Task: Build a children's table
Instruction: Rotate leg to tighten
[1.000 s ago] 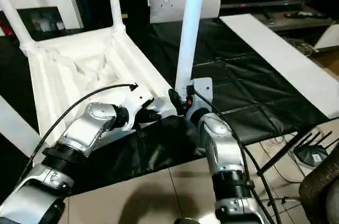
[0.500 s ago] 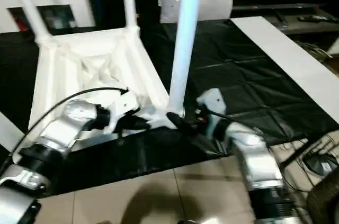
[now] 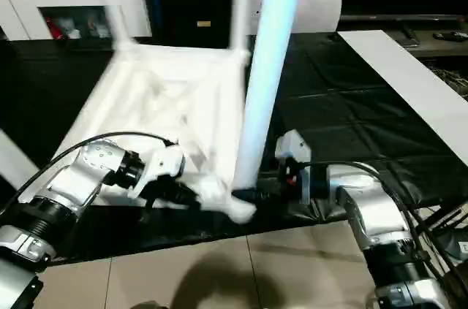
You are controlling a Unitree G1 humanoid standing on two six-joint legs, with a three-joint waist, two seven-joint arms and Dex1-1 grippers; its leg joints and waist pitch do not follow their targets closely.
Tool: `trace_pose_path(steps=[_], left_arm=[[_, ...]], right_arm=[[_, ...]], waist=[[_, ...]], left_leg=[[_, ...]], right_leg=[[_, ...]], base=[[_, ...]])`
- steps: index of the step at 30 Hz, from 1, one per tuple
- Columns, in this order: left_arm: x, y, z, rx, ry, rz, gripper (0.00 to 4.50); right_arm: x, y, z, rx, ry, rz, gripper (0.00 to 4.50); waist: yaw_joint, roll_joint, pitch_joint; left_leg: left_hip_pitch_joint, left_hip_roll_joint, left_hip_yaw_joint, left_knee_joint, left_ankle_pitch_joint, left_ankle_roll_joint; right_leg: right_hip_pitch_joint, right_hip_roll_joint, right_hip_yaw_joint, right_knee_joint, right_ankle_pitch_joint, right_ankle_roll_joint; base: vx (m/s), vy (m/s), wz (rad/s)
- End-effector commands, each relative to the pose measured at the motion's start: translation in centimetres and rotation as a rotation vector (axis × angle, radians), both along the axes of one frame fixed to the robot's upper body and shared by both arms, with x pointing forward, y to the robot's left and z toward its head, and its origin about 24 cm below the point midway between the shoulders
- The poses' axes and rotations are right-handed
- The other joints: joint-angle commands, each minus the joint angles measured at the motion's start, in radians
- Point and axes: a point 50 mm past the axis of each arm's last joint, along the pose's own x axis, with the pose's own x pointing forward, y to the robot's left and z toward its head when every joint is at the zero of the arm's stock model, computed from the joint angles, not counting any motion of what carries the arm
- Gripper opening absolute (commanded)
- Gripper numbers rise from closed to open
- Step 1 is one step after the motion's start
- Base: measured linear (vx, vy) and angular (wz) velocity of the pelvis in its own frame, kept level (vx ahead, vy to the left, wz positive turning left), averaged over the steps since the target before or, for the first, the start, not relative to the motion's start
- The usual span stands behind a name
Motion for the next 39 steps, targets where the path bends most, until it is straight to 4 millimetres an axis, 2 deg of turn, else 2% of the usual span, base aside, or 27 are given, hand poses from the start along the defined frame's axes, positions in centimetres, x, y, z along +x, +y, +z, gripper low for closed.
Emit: trace_pose_path(steps=[1,3,4,6,8,9,13,18,23,24,25,27,29,31,32,33,35,36,37,38,39], left_arm=[[0.0,-1.2,1.2,0.005,-0.031,-0.126,0.0],[0.3,-1.0,1.1,0.024,-0.047,-0.128,0.0],[0.3,-1.0,1.1,0.024,-0.047,-0.128,0.0],[0.6,-0.9,1.1,0.035,-0.06,-0.126,0.0],[0.7,-0.8,1.1,0.039,-0.065,-0.128,0.0],[0.7,-0.8,1.1,0.04,-0.065,-0.128,0.0],[0.8,-0.7,1.1,0.045,-0.065,-0.128,0.0],[0.9,-0.4,0.7,0.03,-0.049,-0.093,0.0],[1.1,-0.3,0.8,-0.005,-0.04,-0.021,0.0],[1.4,-0.1,0.8,-0.019,-0.046,0.06,0.0],[1.5,0.0,0.9,-0.023,-0.049,0.095,0.0],[1.7,0.0,1.0,-0.05,-0.049,0.157,0.0],[1.7,-0.2,1.2,-0.088,-0.04,0.216,0.0],[1.7,-0.7,1.4,-0.12,-0.048,0.31,0.0],[1.7,-0.7,1.4,-0.12,-0.048,0.31,0.0],[1.8,-0.8,1.3,-0.124,-0.057,0.35,0.0],[1.9,-1.2,1.2,-0.132,-0.064,0.402,0.0],[2.0,-1.4,1.1,-0.139,-0.067,0.439,0.0],[2.2,-1.9,1.0,-0.149,-0.071,0.481,0.0],[2.3,-2.3,1.1,-0.154,-0.078,0.513,0.0],[2.5,-2.8,1.1,-0.161,-0.089,0.543,0.0]], right_arm=[[0.2,-0.3,0.4,-0.007,0.006,0.018,3.04],[-0.2,-0.3,0.3,-0.014,0.047,0.089,2.86],[-0.2,-0.3,0.3,-0.014,0.047,0.089,2.86],[-0.5,-0.3,0.3,-0.021,0.071,0.145,2.5],[-0.5,-0.3,0.3,-0.028,0.078,0.175,2.44],[-0.5,-0.2,0.2,-0.029,0.08,0.18,2.44],[-0.5,-0.1,0.2,-0.035,0.094,0.214,2.13],[-0.8,0.3,0.1,-0.019,0.124,0.246,2.07],[-0.9,0.7,0.2,0.035,0.141,0.215,2.07],[-0.9,1.0,0.2,0.075,0.142,0.159,2.07],[-0.8,1.1,0.2,0.089,0.141,0.127,2.07],[-0.6,1.5,0.0,0.115,0.13,0.053,2.07],[-0.4,1.9,-0.2,0.137,0.126,-0.017,2.07],[-0.4,2.9,-1.0,0.125,0.099,-0.135,2.07],[-0.4,2.9,-1.0,0.125,0.099,-0.135,2.07],[-0.1,3.4,-1.3,0.119,0.093,-0.2,2.07],[0.3,4.1,-1.6,0.126,0.09,-0.282,2.06],[0.5,4.6,-1.7,0.131,0.093,-0.334,2.06],[0.9,5.2,-1.8,0.136,0.095,-0.397,2.06],[1.2,5.9,-1.8,0.135,0.093,-0.443,2.04],[1.5,6.5,-1.8,0.133,0.092,-0.495,2.04]], waist=[[-0.007,0.002,-0.076],[-0.006,-0.003,-0.075],[-0.005,-0.002,-0.075],[-0.003,-0.004,-0.075],[-0.003,-0.003,-0.075],[-0.004,-0.007,-0.075],[-0.002,-0.007,-0.077],[0.0,-0.006,-0.077],[0.001,-0.003,-0.076],[0.001,0.0,-0.076],[0.001,-0.001,-0.075],[-0.002,-0.004,-0.072],[-0.014,-0.006,-0.066],[-0.025,-0.008,-0.064],[-0.036,-0.008,-0.064],[-0.042,-0.008,-0.065],[-0.067,-0.009,-0.063],[-0.073,-0.009,-0.062],[-0.078,-0.006,-0.064],[-0.085,-0.009,-0.064],[-0.088,-0.006,-0.063]], left_leg=[[0.015,0.031,-0.001,-0.069,-0.202,0.053],[0.015,0.031,-0.001,-0.068,-0.212,0.048],[0.015,0.029,-0.001,-0.068,-0.214,0.05],[0.017,0.03,-0.001,-0.068,-0.214,0.048],[0.016,0.03,-0.002,-0.068,-0.217,0.045],[0.015,0.03,-0.001,-0.067,-0.217,0.045],[0.014,0.032,-0.002,-0.067,-0.198,0.048],[0.014,0.032,-0.002,-0.067,-0.194,0.048],[0.015,0.032,-0.001,-0.066,-0.198,0.046],[0.016,0.031,-0.001,-0.067,-0.203,0.043],[0.016,0.033,-0.001,-0.068,-0.208,0.039],[0.017,0.03,-0.004,-0.07,-0.235,0.024],[0.019,0.024,-0.007,-0.07,-0.27,0.012],[0.015,0.023,-0.011,-0.072,-0.28,0.005],[0.01,0.019,-0.014,-0.073,-0.283,0.003],[0.011,0.016,-0.014,-0.071,-0.288,0.004],[0.011,0.011,-0.014,-0.066,-0.3,0.007],[0.008,0.01,-0.015,-0.065,-0.303,0.008],[0.013,0.009,-0.014,-0.062,-0.304,0.01],[0.013,0.009,-0.016,-0.061,-0.302,0.007],[0.014,0.009,-0.018,-0.063,-0.304,0.008]], right_leg=[[0.06,-0.056,0.051,-0.057,-0.259,-0.208],[0.06,-0.057,0.052,-0.06,-0.295,-0.195],[0.061,-0.056,0.051,-0.062,-0.308,-0.192],[0.059,-0.058,0.051,-0.065,-0.329,-0.182],[0.058,-0.058,0.05,-0.065,-0.339,-0.181],[0.059,-0.058,0.05,-0.065,-0.34,-0.181],[0.06,-0.058,0.051,-0.059,-0.305,-0.192],[0.06,-0.059,0.05,-0.059,-0.315,-0.188],[0.059,-0.058,0.051,-0.059,-0.309,-0.194],[0.059,-0.058,0.051,-0.059,-0.314,-0.193],[0.059,-0.059,0.052,-0.06,-0.321,-0.191],[0.058,-0.06,0.049,-0.067,-0.385,-0.17],[0.054,-0.061,0.045,-0.081,-0.493,-0.129],[0.056,-0.063,0.042,-0.085,-0.541,-0.104],[0.058,-0.06,0.037,-0.09,-0.563,-0.086],[0.057,-0.059,0.034,-0.093,-0.575,-0.077],[0.052,-0.056,0.03,-0.1,-0.603,-0.066],[0.052,-0.056,0.028,-0.102,-0.616,-0.062],[0.048,-0.055,0.026,-0.107,-0.628,-0.055],[0.047,-0.055,0.022,-0.108,-0.624,-0.056],[0.047,-0.054,0.02,-0.109,-0.623,-0.056]], base=[[0.0,0.0,0.0],[0.0,0.0,0.0],[0.0,0.0,0.0],[0.0,0.0,0.0],[0.0,0.0,0.0],[0.0,0.0,0.0],[0.0,0.0,0.0],[0.0,0.0,0.0],[0.0,0.0,0.0],[0.0,0.0,0.0],[0.0,0.0,0.0],[0.0,0.0,0.0],[0.0,0.0,0.0],[0.0,0.0,0.0],[0.0,0.0,0.0],[0.0,0.0,0.0],[0.0,0.0,0.0],[0.0,0.0,0.0],[0.0,0.0,0.0],[0.0,0.0,0.0],[0.0,0.0,0.0]])
